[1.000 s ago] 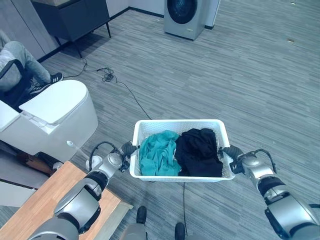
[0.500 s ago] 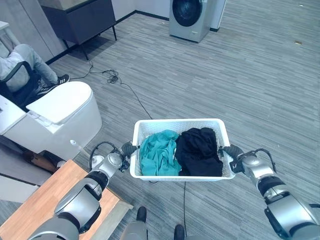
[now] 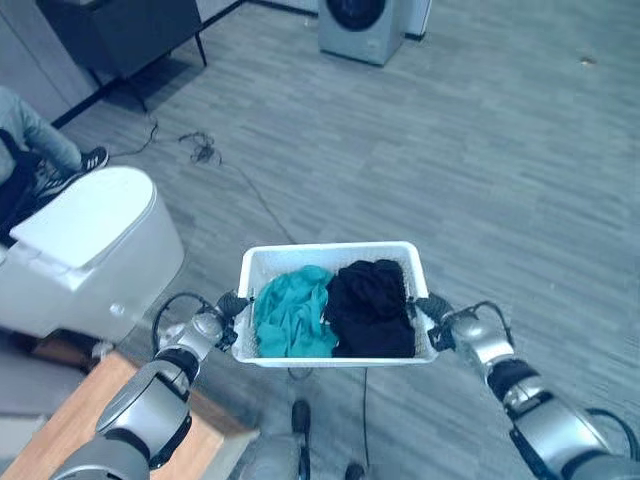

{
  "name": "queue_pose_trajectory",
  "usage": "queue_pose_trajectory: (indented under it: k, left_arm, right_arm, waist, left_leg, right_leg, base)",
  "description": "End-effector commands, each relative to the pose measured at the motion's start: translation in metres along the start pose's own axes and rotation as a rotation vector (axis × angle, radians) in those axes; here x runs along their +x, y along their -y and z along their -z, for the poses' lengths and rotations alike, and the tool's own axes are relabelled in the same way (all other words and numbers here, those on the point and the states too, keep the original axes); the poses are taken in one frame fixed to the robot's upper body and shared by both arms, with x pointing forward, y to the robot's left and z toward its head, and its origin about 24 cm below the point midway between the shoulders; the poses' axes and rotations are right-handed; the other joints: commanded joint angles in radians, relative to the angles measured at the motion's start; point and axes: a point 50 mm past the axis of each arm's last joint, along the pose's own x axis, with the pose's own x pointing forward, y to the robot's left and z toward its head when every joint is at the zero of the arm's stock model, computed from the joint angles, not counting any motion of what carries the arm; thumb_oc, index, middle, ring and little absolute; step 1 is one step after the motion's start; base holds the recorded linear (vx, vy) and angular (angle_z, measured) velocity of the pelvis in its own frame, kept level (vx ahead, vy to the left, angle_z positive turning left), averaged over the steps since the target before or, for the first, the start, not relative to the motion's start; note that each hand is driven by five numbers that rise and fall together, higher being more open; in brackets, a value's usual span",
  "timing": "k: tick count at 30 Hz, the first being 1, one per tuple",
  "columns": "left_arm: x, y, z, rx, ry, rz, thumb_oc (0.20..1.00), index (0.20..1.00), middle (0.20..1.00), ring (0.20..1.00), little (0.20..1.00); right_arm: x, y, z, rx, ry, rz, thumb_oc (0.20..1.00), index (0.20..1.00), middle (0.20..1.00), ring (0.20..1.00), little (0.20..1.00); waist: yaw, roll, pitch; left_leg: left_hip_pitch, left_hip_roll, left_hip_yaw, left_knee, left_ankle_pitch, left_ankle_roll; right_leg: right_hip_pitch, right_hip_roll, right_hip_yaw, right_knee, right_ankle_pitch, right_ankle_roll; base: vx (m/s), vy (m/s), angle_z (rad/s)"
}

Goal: Grab the laundry basket,head to the washer,open it,put in the laundry and shut it.

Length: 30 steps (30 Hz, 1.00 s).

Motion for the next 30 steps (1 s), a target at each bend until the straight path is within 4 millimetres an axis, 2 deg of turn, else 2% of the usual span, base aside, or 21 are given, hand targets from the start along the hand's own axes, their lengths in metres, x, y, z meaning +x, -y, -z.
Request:
queue_pose_trajectory:
  k: [1, 3, 4, 5, 6, 7, 8, 9, 12, 14, 15, 16, 17, 19, 20, 22, 25, 26, 27, 28, 30]
  left_arm:
    - [0.007, -0.015, -0.045, -0.052, 0.133, -0.064, 0.2, 0.2, 0.2, 0.2, 0.2]
    - [0.008, -0.01, -0.048, -0.038, 0.134, -0.047, 0.2, 0.2, 0.2, 0.2, 0.2]
    - [0.009, -0.006, -0.056, -0.014, 0.147, -0.032, 0.2, 0.2, 0.2, 0.2, 0.2]
    - [0.009, -0.006, -0.055, -0.014, 0.147, -0.031, 0.2, 0.2, 0.2, 0.2, 0.2]
    - [0.01, -0.005, -0.062, 0.004, 0.157, -0.033, 0.2, 0.2, 0.2, 0.2, 0.2]
    - [0.01, -0.007, -0.061, 0.022, 0.149, -0.043, 0.2, 0.2, 0.2, 0.2, 0.2]
    - [0.01, -0.007, -0.062, 0.021, 0.15, -0.042, 0.2, 0.2, 0.2, 0.2, 0.2]
    - [0.01, -0.01, -0.057, 0.03, 0.135, -0.055, 0.2, 0.2, 0.2, 0.2, 0.2]
    - [0.01, -0.011, -0.059, 0.049, 0.142, -0.056, 0.2, 0.2, 0.2, 0.2, 0.2]
    - [0.01, -0.007, -0.059, 0.038, 0.147, -0.034, 0.2, 0.2, 0.2, 0.2, 0.2]
    - [0.01, -0.007, -0.059, 0.037, 0.148, -0.033, 0.2, 0.2, 0.2, 0.2, 0.2]
    - [0.01, 0.0, -0.055, 0.01, 0.136, -0.006, 0.2, 0.2, 0.2, 0.2, 0.2]
    - [0.01, 0.0, -0.055, 0.01, 0.136, -0.005, 0.2, 0.2, 0.2, 0.2, 0.2]
    - [0.01, 0.0, -0.061, -0.01, 0.15, -0.007, 0.2, 0.2, 0.2, 0.2, 0.2]
    - [0.01, -0.001, -0.065, -0.009, 0.158, -0.013, 0.2, 0.2, 0.2, 0.2, 0.2]
    - [0.011, 0.002, -0.073, 0.002, 0.17, -0.006, 0.2, 0.2, 0.2, 0.2, 0.2]
    - [0.011, 0.002, -0.078, 0.003, 0.184, -0.008, 0.2, 0.2, 0.2, 0.2, 0.2]
    - [0.011, 0.001, -0.078, -0.001, 0.189, -0.006, 0.2, 0.2, 0.2, 0.2, 0.2]
    - [0.011, 0.001, -0.078, -0.001, 0.189, -0.006, 0.2, 0.2, 0.2, 0.2, 0.2]
    - [0.011, 0.0, -0.077, -0.002, 0.192, -0.007, 0.2, 0.2, 0.2, 0.2, 0.2]
    - [0.01, -0.001, -0.076, -0.012, 0.196, -0.009, 0.2, 0.2, 0.2, 0.2, 0.2]
  right_arm:
    - [0.0, 0.02, -0.059, -0.012, 0.223, 0.022, 0.2, 0.2, 0.2, 0.2, 0.2]
    - [-0.003, 0.031, -0.049, 0.014, 0.201, 0.055, 0.2, 0.2, 0.2, 0.2, 0.2]
    - [-0.008, 0.043, -0.043, 0.033, 0.189, 0.095, 0.2, 0.2, 0.2, 0.2, 0.2]
    - [-0.008, 0.043, -0.043, 0.033, 0.188, 0.096, 0.2, 0.2, 0.2, 0.2, 0.2]
    - [-0.009, 0.047, -0.043, 0.036, 0.189, 0.108, 0.2, 0.2, 0.2, 0.2, 0.2]
    - [-0.01, 0.049, -0.04, 0.045, 0.183, 0.117, 0.2, 0.2, 0.2, 0.2, 0.2]
    - [-0.01, 0.05, -0.04, 0.044, 0.182, 0.118, 0.2, 0.2, 0.2, 0.2, 0.2]
    - [-0.009, 0.047, -0.035, 0.048, 0.17, 0.115, 0.2, 0.2, 0.2, 0.2, 0.2]
    - [-0.01, 0.05, -0.032, 0.043, 0.156, 0.124, 0.2, 0.2, 0.2, 0.2, 0.2]
    - [-0.015, 0.061, -0.028, 0.044, 0.14, 0.148, 0.2, 0.2, 0.2, 0.2, 0.2]
    - [-0.015, 0.061, -0.028, 0.043, 0.14, 0.148, 0.2, 0.2, 0.2, 0.2, 0.2]
    - [-0.016, 0.061, -0.02, 0.078, 0.128, 0.156, 0.2, 0.2, 0.2, 0.2, 0.2]
    - [-0.016, 0.061, -0.02, 0.078, 0.127, 0.156, 0.2, 0.2, 0.2, 0.2, 0.2]
    - [-0.018, 0.065, -0.025, 0.083, 0.15, 0.176, 0.2, 0.2, 0.2, 0.2, 0.2]
    - [-0.018, 0.066, -0.029, 0.074, 0.161, 0.183, 0.2, 0.2, 0.2, 0.2, 0.2]
    - [-0.018, 0.066, -0.031, 0.073, 0.165, 0.193, 0.2, 0.2, 0.2, 0.2, 0.2]
    - [-0.017, 0.061, -0.031, 0.062, 0.167, 0.184, 0.2, 0.2, 0.2, 0.2, 0.2]
    - [-0.018, 0.061, -0.023, 0.05, 0.141, 0.182, 0.2, 0.2, 0.2, 0.2, 0.2]
    - [-0.018, 0.061, -0.023, 0.051, 0.141, 0.182, 0.2, 0.2, 0.2, 0.2, 0.2]
    - [-0.017, 0.061, -0.022, 0.04, 0.136, 0.184, 0.2, 0.2, 0.2, 0.2, 0.2]
    - [-0.017, 0.064, -0.017, 0.039, 0.118, 0.203, 0.2, 0.2, 0.2, 0.2, 0.2]
  waist:
    - [-0.007, 0.025, -0.075]
    - [-0.055, 0.037, -0.069]
    - [-0.099, 0.027, -0.073]
    - [-0.103, 0.031, -0.069]
    - [-0.123, 0.02, -0.071]
    - [-0.141, 0.005, -0.077]
    - [-0.147, 0.014, -0.07]
    - [-0.157, 0.008, -0.085]
    - [-0.168, -0.002, -0.113]
    - [-0.203, 0.02, -0.148]
    - [-0.203, 0.023, -0.148]
    - [-0.205, 0.021, -0.151]
    - [-0.203, 0.025, -0.151]
    - [-0.163, -0.012, -0.12]
    - [-0.151, -0.035, -0.109]
    - [-0.121, -0.046, -0.083]
    - [-0.092, -0.051, -0.075]
    - [-0.063, -0.039, -0.07]
    - [-0.063, -0.042, -0.072]
    - [-0.038, -0.024, -0.074]
    - [-0.011, -0.015, -0.073]
  left_leg:
    - [-0.065, 0.032, -0.037, 0.073, -0.03, -0.035]
    - [-0.001, 0.019, -0.105, 0.059, -0.05, -0.048]
    - [0.056, -0.002, -0.157, 0.056, -0.097, -0.066]
    - [0.063, 0.0, -0.162, 0.056, -0.101, -0.066]
    - [0.098, -0.015, -0.186, 0.052, -0.132, -0.073]
    - [0.165, -0.031, -0.201, 0.046, -0.174, -0.082]
    - [0.176, -0.021, -0.208, 0.047, -0.18, -0.083]
    - [0.263, -0.022, -0.204, 0.023, -0.212, -0.093]
    - [0.32, -0.016, -0.205, 0.02, -0.226, -0.101]
    - [0.321, 0.033, -0.177, 0.171, -0.132, -0.166]
    - [0.319, 0.036, -0.176, 0.174, -0.136, -0.167]
    - [0.238, 0.088, -0.106, 0.394, 0.008, -0.198]
    - [0.233, 0.092, -0.104, 0.405, 0.0, -0.199]
    - [0.049, 0.099, -0.093, 0.772, 0.136, -0.193]
    - [-0.016, 0.111, -0.062, 0.807, 0.141, -0.178]
    - [-0.132, 0.151, -0.029, 0.824, 0.07, -0.149]
    - [-0.218, 0.149, -0.022, 0.715, 0.046, -0.142]
    - [-0.251, 0.146, -0.06, 0.528, 0.048, -0.148]
    - [-0.249, 0.143, -0.059, 0.52, 0.054, -0.148]
    - [-0.242, 0.146, -0.117, 0.25, 0.078, -0.165]
    - [-0.273, 0.173, -0.181, 0.021, 0.113, -0.184]
  right_leg:
    - [0.072, 0.006, 0.033, -0.257, 0.198, 0.038]
    - [0.008, 0.029, 0.064, -0.34, 0.147, 0.016]
    - [-0.049, 0.027, 0.125, -0.527, 0.147, 0.016]
    - [-0.037, 0.028, 0.119, -0.533, 0.145, 0.015]
    - [-0.064, 0.017, 0.134, -0.665, 0.19, 0.029]
    - [-0.134, -0.022, 0.066, -0.821, 0.267, 0.051]
    - [-0.116, -0.017, 0.055, -0.833, 0.269, 0.05]
    - [-0.126, -0.009, -0.083, -0.929, 0.3, 0.064]
    - [-0.105, -0.001, -0.118, -0.92, 0.323, 0.049]
    - [-0.068, 0.015, -0.075, -0.821, 0.344, 0.014]
    - [-0.069, 0.018, -0.077, -0.819, 0.341, 0.013]
    - [-0.018, 0.013, -0.092, -0.767, 0.29, -0.028]
    - [-0.02, 0.018, -0.092, -0.764, 0.288, -0.028]
    - [0.074, 0.038, -0.057, -0.757, 0.235, -0.084]
    - [0.101, 0.029, -0.049, -0.76, 0.217, -0.094]
    - [0.152, 0.037, -0.026, -0.762, 0.187, -0.103]
    - [0.193, 0.041, 0.008, -0.771, 0.16, -0.094]
    - [0.236, 0.054, 0.046, -0.78, 0.134, -0.082]
    - [0.235, 0.051, 0.047, -0.781, 0.135, -0.082]
    - [0.284, 0.07, 0.089, -0.786, 0.094, -0.073]
    - [0.353, 0.075, 0.146, -0.792, 0.039, -0.068]
  base:
    - [0.75, -0.002, 1.09]
    - [0.57, -0.083, 1.3]
    - [0.38, -0.087, 1.32]
    - [0.59, -0.129, 1.29]
    - [0.64, -0.096, 1.65]
    - [0.64, -0.097, 1.34]
    - [0.83, -0.105, 1.07]
    - [0.43, -0.053, 0.53]
    - [0.64, -0.146, 0.48]
    - [0.63, -0.145, 0.34]
    - [0.56, -0.144, 0.32]
    - [0.36, -0.109, -0.03]
    - [0.47, -0.184, -0.04]
    - [0.46, -0.288, 0.01]
    - [0.49, -0.297, -0.18]
    - [0.34, -0.109, -0.24]
    - [0.37, 0.038, -0.43]
    - [0.29, 0.083, -0.73]
    - [0.65, 0.202, -0.67]
    - [0.52, 0.167, -0.61]
    - [0.68, 0.181, -0.95]
